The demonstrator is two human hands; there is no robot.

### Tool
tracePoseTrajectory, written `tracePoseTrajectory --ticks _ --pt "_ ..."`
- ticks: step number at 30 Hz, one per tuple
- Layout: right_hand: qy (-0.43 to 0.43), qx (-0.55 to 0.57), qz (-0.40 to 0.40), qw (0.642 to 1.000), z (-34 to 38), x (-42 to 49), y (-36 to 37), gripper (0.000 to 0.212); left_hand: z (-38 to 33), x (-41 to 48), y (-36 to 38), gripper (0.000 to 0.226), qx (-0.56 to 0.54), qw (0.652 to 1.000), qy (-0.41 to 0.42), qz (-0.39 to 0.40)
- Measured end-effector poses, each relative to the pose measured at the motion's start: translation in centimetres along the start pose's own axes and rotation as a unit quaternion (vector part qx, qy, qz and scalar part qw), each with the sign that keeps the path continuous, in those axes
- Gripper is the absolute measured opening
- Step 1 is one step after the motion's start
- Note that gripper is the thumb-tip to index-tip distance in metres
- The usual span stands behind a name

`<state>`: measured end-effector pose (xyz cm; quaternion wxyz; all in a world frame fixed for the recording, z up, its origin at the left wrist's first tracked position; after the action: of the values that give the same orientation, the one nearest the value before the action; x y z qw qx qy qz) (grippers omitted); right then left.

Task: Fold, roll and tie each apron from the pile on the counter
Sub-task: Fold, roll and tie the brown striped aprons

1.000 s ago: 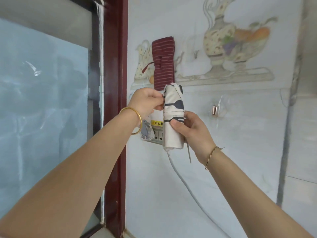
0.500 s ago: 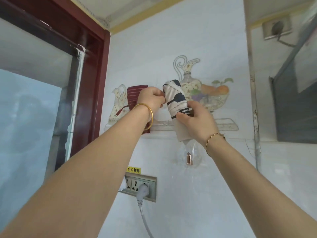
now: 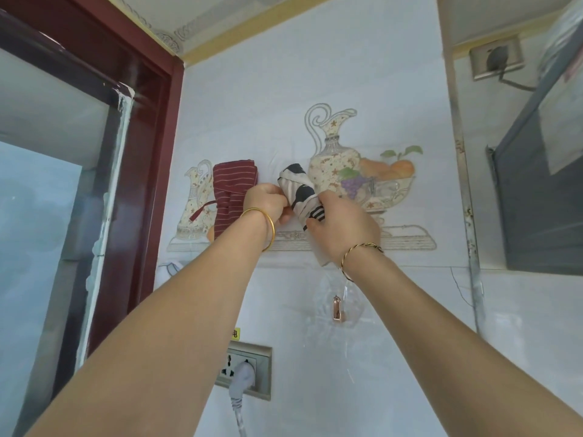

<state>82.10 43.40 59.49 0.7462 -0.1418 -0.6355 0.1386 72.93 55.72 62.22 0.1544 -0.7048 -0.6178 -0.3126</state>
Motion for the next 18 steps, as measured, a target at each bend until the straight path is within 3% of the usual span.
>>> tracePoseTrajectory --ticks 11,15,18 --pt "0.03 -0.008 0.056 0.998 0.5 -3.4 1.4 0.025 1.1 -3.8 -1.2 0.024 -0.026 0.998 -0.044 0.038" --pt "0.05 0.026 0.116 0.992 1.2 -5.0 1.5 0.036 0.9 -5.9 -2.6 0.022 0.007 0.998 -0.061 0.024" --pt "0.042 -0.035 0.046 0.997 1.7 -6.4 -0.2 0.04 0.8 -7.7 -4.1 0.017 0.054 0.996 -0.07 -0.001"
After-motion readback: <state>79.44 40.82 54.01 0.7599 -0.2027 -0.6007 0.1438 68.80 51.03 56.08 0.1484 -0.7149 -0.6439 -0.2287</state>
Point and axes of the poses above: each hand's wrist, its own x-axis towards the middle knuckle, its own y-axis out of the palm, z = x × y, the point moved 5 cm from there along x, towards the middle knuckle, and after that the axes turned 3 degrees about -z, right-handed, at the moved point
